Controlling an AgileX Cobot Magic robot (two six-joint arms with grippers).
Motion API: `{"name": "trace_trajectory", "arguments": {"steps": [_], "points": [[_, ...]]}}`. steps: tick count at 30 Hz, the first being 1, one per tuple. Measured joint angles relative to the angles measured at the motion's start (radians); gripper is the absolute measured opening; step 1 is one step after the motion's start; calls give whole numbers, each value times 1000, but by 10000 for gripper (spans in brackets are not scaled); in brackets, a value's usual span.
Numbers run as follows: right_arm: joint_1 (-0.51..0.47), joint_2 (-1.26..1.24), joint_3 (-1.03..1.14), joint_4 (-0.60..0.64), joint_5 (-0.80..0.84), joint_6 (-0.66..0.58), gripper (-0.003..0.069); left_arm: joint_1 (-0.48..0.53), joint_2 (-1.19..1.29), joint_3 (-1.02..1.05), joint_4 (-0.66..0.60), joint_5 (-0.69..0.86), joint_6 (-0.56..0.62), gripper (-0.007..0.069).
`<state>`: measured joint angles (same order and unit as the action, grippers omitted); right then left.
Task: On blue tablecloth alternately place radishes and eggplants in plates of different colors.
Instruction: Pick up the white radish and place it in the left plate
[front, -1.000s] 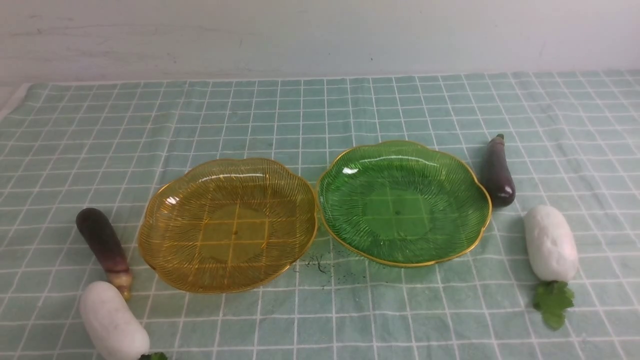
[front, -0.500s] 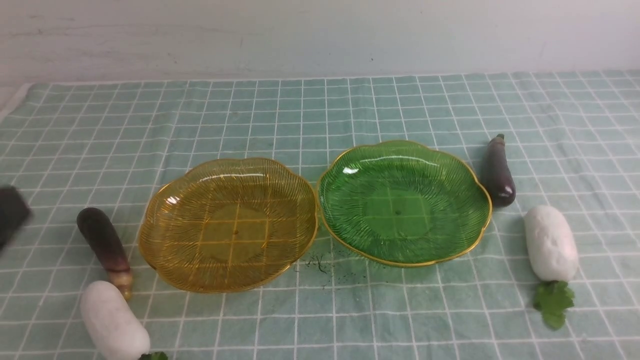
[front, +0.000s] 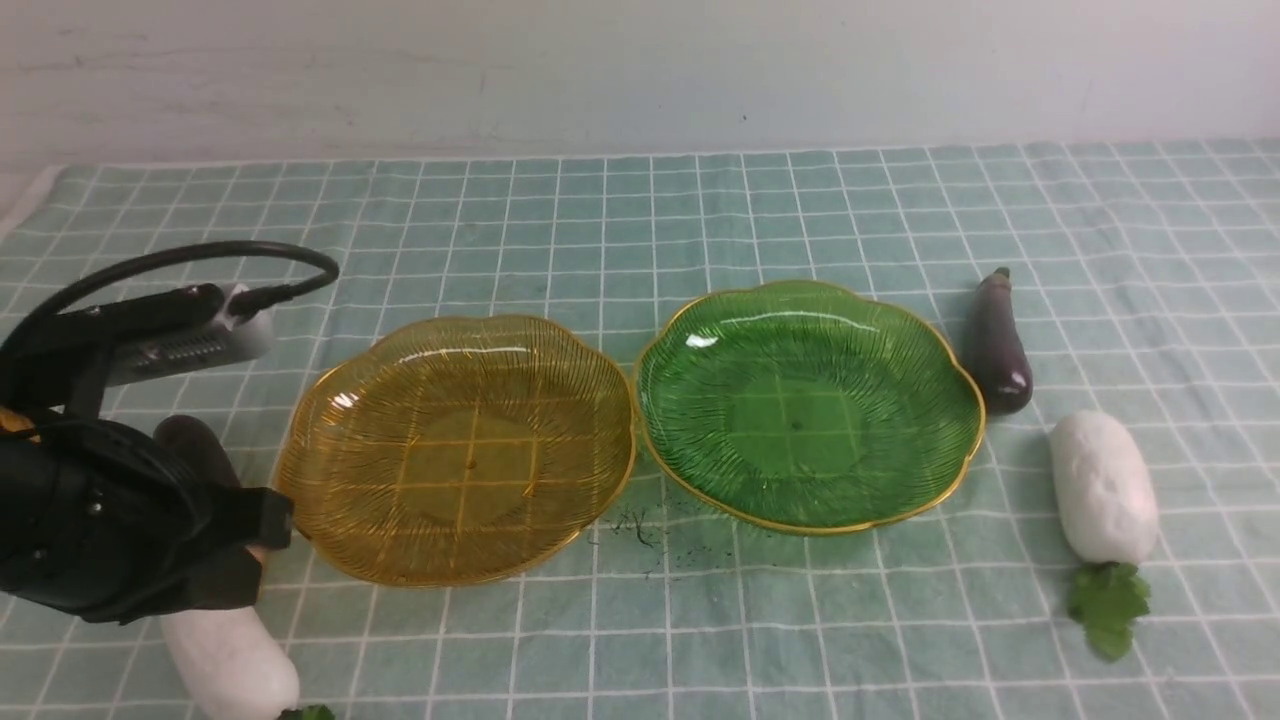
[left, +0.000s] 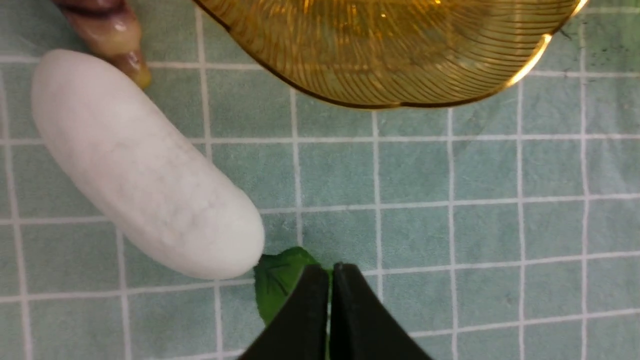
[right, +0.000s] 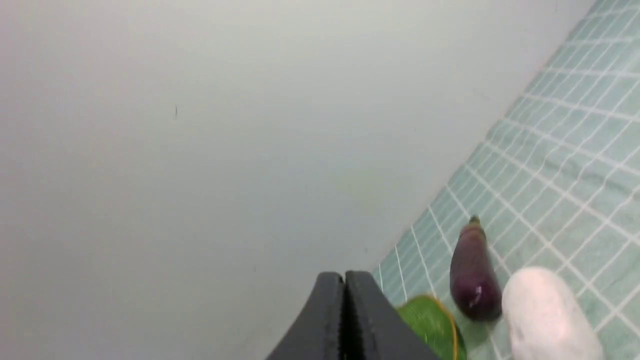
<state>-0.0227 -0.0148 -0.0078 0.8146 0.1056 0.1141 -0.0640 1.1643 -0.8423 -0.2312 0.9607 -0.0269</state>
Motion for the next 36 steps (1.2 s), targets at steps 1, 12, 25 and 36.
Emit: {"name": "trace_trajectory", "arguments": {"steps": [1,12,25,36], "points": [[0,4,-28,-13,62,-22,-13,0,0,0,14,0,-17,-8],[0,505,-565,-107,638,-435,-13,0,30,0,240,13,-233,144],[32,777,-650,12,764,-607,-13,0,285,0,253,-60,-426,624],[38,782,-651,116,764,-691,-13,0,443,-5,259,-133,-443,605]]}}
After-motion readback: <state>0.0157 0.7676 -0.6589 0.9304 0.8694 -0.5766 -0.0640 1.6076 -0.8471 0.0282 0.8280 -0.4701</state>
